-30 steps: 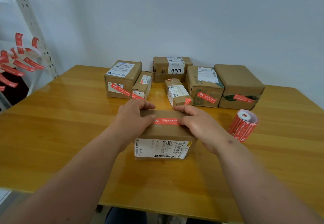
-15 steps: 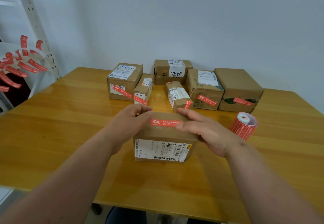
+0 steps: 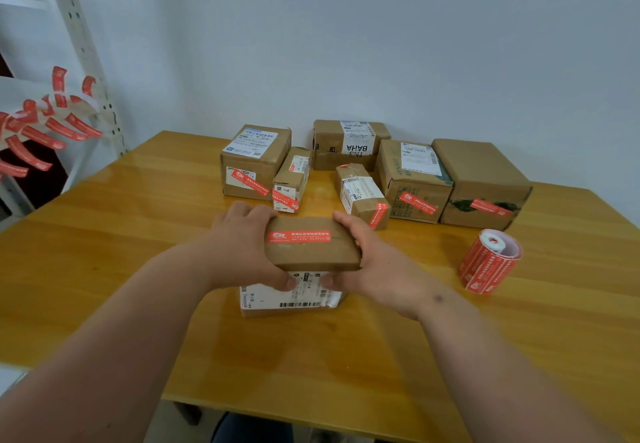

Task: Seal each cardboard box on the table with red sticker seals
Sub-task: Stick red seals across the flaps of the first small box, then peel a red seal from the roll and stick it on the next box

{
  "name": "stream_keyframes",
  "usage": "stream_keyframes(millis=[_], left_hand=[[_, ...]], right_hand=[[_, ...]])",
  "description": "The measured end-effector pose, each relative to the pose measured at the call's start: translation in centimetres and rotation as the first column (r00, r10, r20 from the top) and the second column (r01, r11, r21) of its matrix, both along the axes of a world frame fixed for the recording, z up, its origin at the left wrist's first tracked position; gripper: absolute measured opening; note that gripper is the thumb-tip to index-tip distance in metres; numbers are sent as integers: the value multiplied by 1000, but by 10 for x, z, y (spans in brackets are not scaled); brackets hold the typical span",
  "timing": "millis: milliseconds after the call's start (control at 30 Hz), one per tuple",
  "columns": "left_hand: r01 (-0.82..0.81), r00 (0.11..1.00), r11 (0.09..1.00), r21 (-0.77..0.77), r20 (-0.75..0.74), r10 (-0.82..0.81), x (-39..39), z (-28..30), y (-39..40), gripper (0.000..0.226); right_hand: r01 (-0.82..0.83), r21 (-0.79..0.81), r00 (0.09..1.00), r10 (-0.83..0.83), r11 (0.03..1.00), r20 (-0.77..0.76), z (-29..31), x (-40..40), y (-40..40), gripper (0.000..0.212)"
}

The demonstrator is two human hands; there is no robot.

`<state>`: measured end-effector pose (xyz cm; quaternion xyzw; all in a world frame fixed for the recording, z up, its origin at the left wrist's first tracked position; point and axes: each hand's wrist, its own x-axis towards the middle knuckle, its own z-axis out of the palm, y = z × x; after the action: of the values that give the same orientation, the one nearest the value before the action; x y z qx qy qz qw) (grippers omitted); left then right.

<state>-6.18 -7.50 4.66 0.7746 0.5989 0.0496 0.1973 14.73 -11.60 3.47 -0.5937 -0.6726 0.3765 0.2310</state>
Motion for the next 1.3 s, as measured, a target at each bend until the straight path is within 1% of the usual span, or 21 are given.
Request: stream_keyframes(millis=[100,200,267,333,400,467,533,600,700,767,833,867,933,1000,1033,1100,1200,1300], left_hand=[[-105,993,993,45,-54,108,-9,1,7,103],[-245,967,967,66,-55,249,-22,-3,11,104],[-342,930,932,123,-98,355,-29,-6,12,104],[-434,879,879,196,-123,461,-34,-5,15,101],[-502,853,838,213,-39,521,-34,-4,21,100],[-528,848,819,223,84,524,-30,-5,29,99],[-531,847,798,285,168,504,-24,-7,34,97],[-491,869,764,418,171,465,-18,-10,35,92],[-340,931,712,614,114,346,-6,-13,32,82],[-208,971,684,699,65,229,8,-14,25,74],[-97,993,676,730,27,114,23,-16,19,68],[-50,998,685,727,7,66,30,-18,17,66],[20,1000,714,700,-31,2,40,-21,15,63],[52,999,750,659,-32,-41,47,-22,13,62],[58,998,777,627,-21,-58,49,-22,13,63],[56,997,833,551,14,-77,55,-24,12,65],[51,995,894,445,56,-85,64,-28,9,74],[71,995,918,390,37,-93,73,-30,3,83]], right_hand=[[9,82,999,-7,997,-33,-5,-16,5,85],[10,79,1000,-8,997,-26,-10,-29,14,83],[38,75,999,-40,996,15,-15,-32,23,79],[78,121,992,-89,990,94,-21,-32,34,71],[133,182,968,-167,974,187,-27,-30,47,64],[195,226,923,-257,954,287,-32,-27,58,60],[254,267,856,-345,930,385,-37,-19,67,57],[315,312,786,-430,897,444,-43,-7,73,55],[413,336,718,-530,846,452,-51,9,82,55],[447,328,693,-554,832,462,-56,15,89,61],[476,317,690,-572,820,444,-61,18,96,64],[493,320,695,-587,809,415,-62,19,100,62],[517,344,707,-618,784,344,-62,18,104,50],[517,382,713,-632,766,304,-59,18,102,41],[517,392,718,-635,761,286,-57,19,99,41],[520,386,748,-625,762,224,-54,23,89,48],[529,329,806,-585,782,96,-52,37,68,64],[519,172,855,-514,837,-71,-45,59,43,70]])
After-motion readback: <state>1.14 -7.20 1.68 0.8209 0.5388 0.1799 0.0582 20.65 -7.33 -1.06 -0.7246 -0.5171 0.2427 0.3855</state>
